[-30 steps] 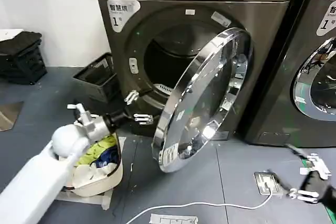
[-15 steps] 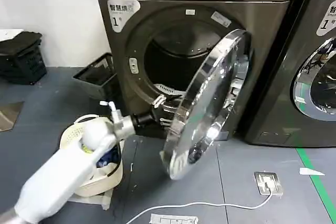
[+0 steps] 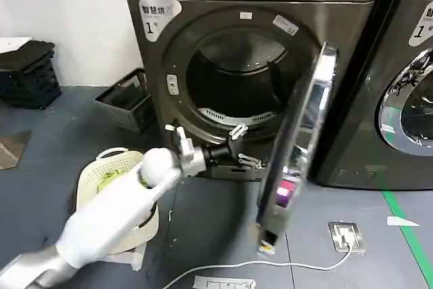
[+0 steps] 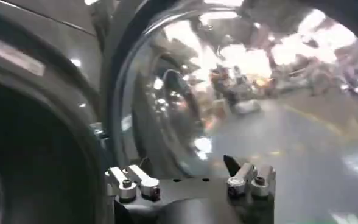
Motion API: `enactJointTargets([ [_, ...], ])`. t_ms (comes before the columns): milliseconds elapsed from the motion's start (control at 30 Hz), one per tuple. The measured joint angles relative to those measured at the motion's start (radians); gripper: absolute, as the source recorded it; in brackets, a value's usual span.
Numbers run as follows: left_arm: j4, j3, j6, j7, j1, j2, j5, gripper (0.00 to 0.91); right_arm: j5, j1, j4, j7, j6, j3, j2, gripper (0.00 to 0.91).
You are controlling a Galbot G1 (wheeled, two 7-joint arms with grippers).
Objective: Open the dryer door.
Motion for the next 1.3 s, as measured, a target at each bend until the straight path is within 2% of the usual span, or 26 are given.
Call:
enactJointTargets([
  [133,0.031,0.046,0.002,-0.002,-0.035,-0.043,0.011,0.907,-0.074,0.012,-0.041,0.059,-0.057,0.063,-0.001,0.907],
  [233,0.045,0.075,0.006,-0.004,-0.053,-0.07,0.019,0.907,-0.101,0.008,-0.072,0.074,-0.071,0.107,-0.003,0.907],
  [467,0.082,0.142,0.013,-0.021,-0.091,-0.137,0.052,0.907,-0.12,-0.007,-0.118,0.121,-0.023,0.175,0.018,0.907],
  [733,0.146,0.204,0.019,-0.041,-0.132,-0.233,0.087,0.907,-0.125,-0.016,-0.123,0.153,-0.022,0.207,0.029,0.907],
  [1300,0.332,0.245,0.041,-0.083,-0.197,-0.433,0.135,0.907,-0.127,-0.003,-0.124,0.165,-0.021,0.219,0.035,0.907],
])
